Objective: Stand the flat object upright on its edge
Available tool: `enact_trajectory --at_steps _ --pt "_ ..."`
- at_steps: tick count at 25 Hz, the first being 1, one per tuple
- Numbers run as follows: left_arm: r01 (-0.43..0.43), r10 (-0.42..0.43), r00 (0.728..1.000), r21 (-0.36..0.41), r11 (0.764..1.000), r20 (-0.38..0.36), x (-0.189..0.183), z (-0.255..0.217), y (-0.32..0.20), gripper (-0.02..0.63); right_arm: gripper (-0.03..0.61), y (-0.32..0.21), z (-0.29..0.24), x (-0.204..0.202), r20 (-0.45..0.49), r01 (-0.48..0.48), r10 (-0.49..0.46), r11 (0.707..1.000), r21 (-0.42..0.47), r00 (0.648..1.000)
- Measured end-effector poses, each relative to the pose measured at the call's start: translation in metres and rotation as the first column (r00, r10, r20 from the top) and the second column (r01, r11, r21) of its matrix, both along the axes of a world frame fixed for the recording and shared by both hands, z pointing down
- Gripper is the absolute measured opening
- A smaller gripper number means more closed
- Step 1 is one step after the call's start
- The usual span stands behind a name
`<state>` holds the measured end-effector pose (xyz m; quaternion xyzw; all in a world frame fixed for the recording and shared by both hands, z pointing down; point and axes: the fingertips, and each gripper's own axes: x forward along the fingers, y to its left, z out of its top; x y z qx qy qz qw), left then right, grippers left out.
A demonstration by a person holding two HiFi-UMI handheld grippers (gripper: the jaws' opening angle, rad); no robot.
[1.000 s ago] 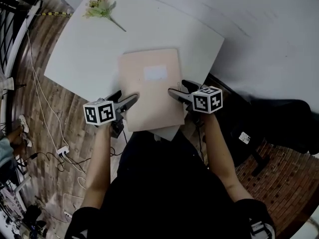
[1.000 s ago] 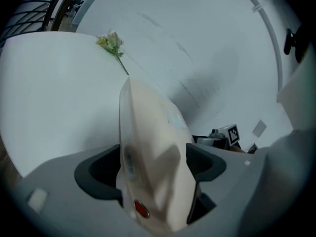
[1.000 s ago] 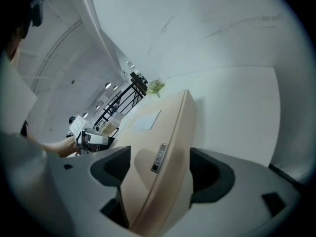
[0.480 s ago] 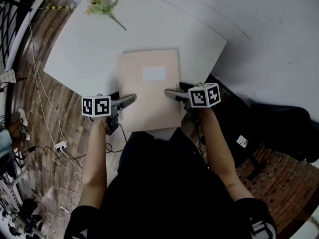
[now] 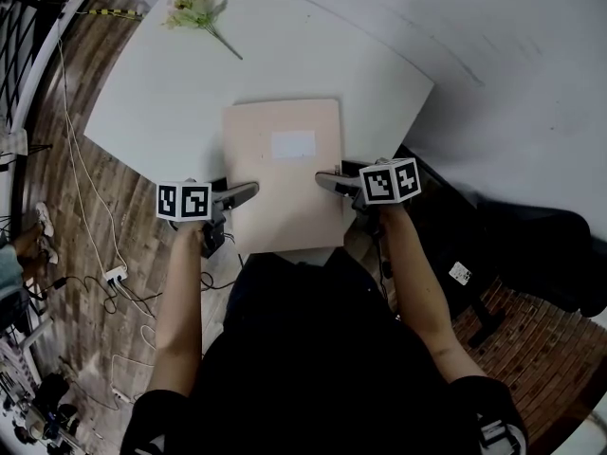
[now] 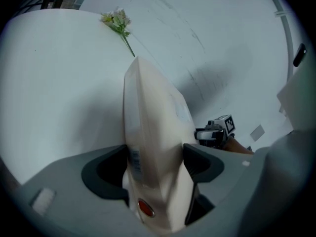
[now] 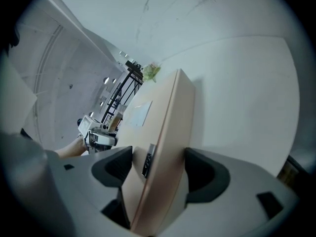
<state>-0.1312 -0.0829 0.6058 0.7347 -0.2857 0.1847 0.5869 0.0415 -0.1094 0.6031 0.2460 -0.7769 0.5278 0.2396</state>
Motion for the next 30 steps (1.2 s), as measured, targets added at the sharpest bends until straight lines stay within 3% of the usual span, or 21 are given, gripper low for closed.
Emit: enact_trajectory --at_steps 7,12,23,30 --pt "0.014 -0.014 1.000 -0.021 1.000 0.008 0.000 -0.003 0.001 0.358 0.327 0.000 -0.004 0.000 -0.030 0.015 -0.016 1.000 -0.026 0.999" --pt "-0.010 0.010 1.000 -0.016 1.000 0.020 0.001 -0.011 0.003 0.359 0.321 -0.002 -0.016 -0.001 -0.058 0.044 -0.043 0.999 0.005 0.997" --pt "-0.024 0.022 0.999 0.097 0.995 0.026 0.007 -0.058 -0.010 0.356 0.307 -0.022 -0.074 0.003 -0.037 0.028 -0.022 0.987 0.161 0.999" --pt "-0.026 0.011 0.998 0.221 0.975 0.068 0.009 -0.090 -0.023 0.356 0.305 -0.032 -0.111 0.008 -0.027 0.014 -0.007 0.964 0.265 1.000"
